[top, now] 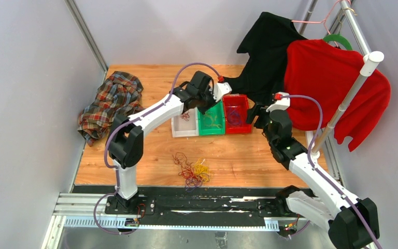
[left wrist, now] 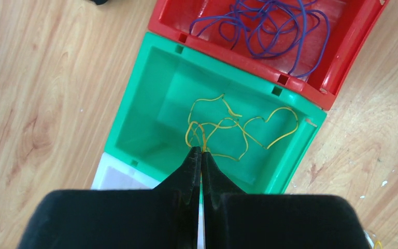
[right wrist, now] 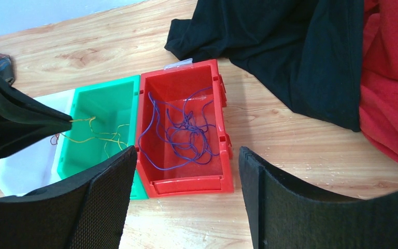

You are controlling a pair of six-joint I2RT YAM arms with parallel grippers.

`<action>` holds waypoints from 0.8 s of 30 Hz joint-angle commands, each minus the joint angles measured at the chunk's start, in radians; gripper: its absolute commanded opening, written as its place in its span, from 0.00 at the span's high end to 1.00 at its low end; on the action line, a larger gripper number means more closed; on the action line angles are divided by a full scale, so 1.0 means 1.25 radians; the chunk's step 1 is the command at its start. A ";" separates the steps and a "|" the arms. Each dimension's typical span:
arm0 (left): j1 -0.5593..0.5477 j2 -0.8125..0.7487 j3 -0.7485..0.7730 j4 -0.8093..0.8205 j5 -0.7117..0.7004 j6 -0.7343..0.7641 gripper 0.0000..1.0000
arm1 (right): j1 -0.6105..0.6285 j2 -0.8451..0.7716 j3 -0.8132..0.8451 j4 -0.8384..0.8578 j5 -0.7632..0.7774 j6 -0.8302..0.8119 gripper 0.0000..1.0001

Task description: Untangle the cables

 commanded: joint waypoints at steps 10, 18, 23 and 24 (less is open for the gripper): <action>-0.025 0.116 0.004 0.048 -0.107 0.072 0.99 | -0.014 -0.025 0.005 0.004 -0.014 -0.011 0.28; -0.020 0.060 0.100 -0.139 -0.040 0.081 0.52 | -0.013 -0.026 0.015 -0.015 -0.023 -0.009 0.29; -0.007 -0.025 0.108 -0.263 0.021 0.113 0.01 | -0.009 -0.031 0.028 -0.032 -0.051 -0.015 0.28; -0.004 -0.045 0.106 -0.291 0.036 0.123 0.02 | -0.004 -0.031 0.031 -0.040 -0.060 -0.019 0.27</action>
